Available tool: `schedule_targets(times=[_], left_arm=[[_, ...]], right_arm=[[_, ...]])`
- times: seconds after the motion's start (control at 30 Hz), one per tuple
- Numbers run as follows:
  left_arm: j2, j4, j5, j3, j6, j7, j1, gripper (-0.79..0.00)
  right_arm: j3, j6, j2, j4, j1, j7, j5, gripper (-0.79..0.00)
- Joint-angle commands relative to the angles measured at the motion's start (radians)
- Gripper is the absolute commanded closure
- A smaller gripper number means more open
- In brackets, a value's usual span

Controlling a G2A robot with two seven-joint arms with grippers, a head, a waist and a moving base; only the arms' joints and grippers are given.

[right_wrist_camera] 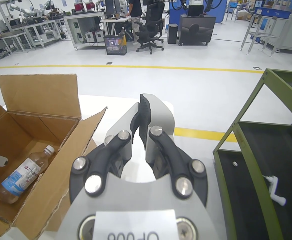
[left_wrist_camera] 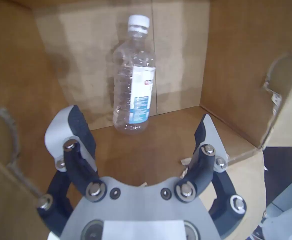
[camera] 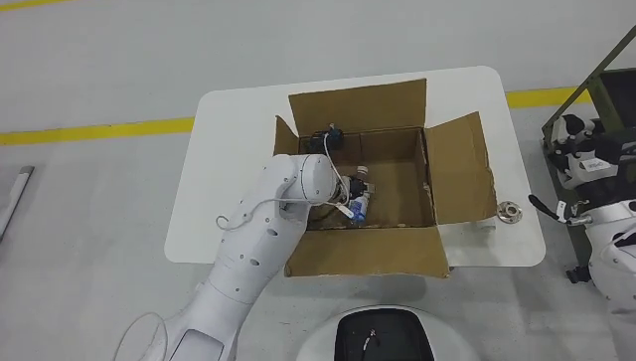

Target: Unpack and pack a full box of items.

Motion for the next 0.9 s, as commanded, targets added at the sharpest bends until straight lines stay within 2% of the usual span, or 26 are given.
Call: schedule_targets(times=[0.0,0.23,0.37,0.63,0.87], left_arm=[[0.013,-0.096,0.054,-0.028,-0.02,-0.02,0.028,-0.785],[0.048,-0.415,0.271,-0.113,-0.101,-0.101,0.135,-0.785],[0.059,-0.536,0.377,-0.151,-0.101,-0.101,0.192,-0.785],[0.075,-0.665,0.523,-0.271,-0.105,-0.027,0.289,-0.785],[0.089,-0.676,0.608,-0.399,-0.153,-0.032,0.34,-0.785]], right_arm=[[0.0,0.0,0.0,-0.001,-0.001,0.001,0.0,0.0],[-0.007,-0.004,0.001,-0.01,-0.006,-0.002,-0.006,0.0],[-0.016,-0.005,0.001,-0.011,-0.008,-0.004,-0.011,0.0],[-0.028,-0.002,0.001,-0.012,-0.009,-0.003,-0.025,0.0],[-0.031,0.0,0.001,-0.011,-0.011,-0.004,-0.028,0.0]])
